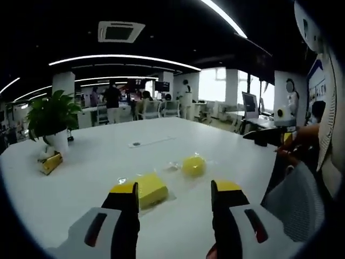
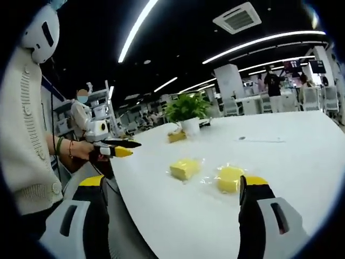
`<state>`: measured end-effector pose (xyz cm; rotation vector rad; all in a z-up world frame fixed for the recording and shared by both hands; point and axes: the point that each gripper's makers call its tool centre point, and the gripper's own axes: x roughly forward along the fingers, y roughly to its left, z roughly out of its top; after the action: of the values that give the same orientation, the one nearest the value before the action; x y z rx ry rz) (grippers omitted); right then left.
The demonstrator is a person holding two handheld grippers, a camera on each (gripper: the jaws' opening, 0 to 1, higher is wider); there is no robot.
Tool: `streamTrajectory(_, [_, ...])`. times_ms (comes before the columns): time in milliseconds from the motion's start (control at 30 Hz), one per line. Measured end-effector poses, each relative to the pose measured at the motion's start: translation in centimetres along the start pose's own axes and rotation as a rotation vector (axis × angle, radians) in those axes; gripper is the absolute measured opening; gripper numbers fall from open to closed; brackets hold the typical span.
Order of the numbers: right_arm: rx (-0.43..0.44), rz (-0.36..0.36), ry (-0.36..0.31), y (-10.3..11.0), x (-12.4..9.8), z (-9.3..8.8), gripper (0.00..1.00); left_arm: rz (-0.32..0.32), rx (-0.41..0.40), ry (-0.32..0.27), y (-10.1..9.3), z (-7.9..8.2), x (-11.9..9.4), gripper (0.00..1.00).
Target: Compare the silicone blocks by pressing each to a similar depth, holding the contact briefly, and releasing to observe deformation and rebound differences across the visible hardness samples.
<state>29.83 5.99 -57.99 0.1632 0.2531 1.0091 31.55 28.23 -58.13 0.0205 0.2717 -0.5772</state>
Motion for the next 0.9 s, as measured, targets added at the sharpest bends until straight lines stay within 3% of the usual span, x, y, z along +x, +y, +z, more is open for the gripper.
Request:
streamTrajectory(67, [-0.002, -0.006, 0.003, -0.1, 0.1, 0.1, 0.95, -0.004, -0.001, 0.005, -0.1, -0.1, 0.1, 0.54])
streamTrajectory(167, [0.03, -0.008, -0.002, -0.3, 0.0, 0.4, 0.92, -0.013, -0.115, -0.009, -0.3, 0.1, 0.4, 0.57])
streamTrajectory(267, [0.059, -0.009, -0.021, -0.4, -0.1, 0.8, 0.88, -0.005, -0.12, 0.002, 0.0, 0.0, 0.8, 0.56])
streamTrajectory(433, [0.078, -0.007, -0.049, -0.9, -0.5, 1.1, 0.88, -0.004, -0.239, -0.01, 0.5, 0.2, 2.0, 0.57])
streamTrajectory(733, [0.132, -0.022, -0.092, -1.8, -1.1, 1.2, 0.92, -0.039, -0.556, -0.08, -0.1, 1.5, 6.1, 0.69])
streamTrajectory(833, [0.153, -0.017, -0.111, -2.0, -1.3, 1.3, 0.91, -0.061, -0.612, -0.117, -0.6, 2.2, 7.4, 0.7])
streamTrajectory(900, [0.179, -0.012, -0.113, -2.1, -1.4, 1.2, 0.9, -0.079, -0.629, -0.108, -1.1, 2.3, 8.4, 0.7])
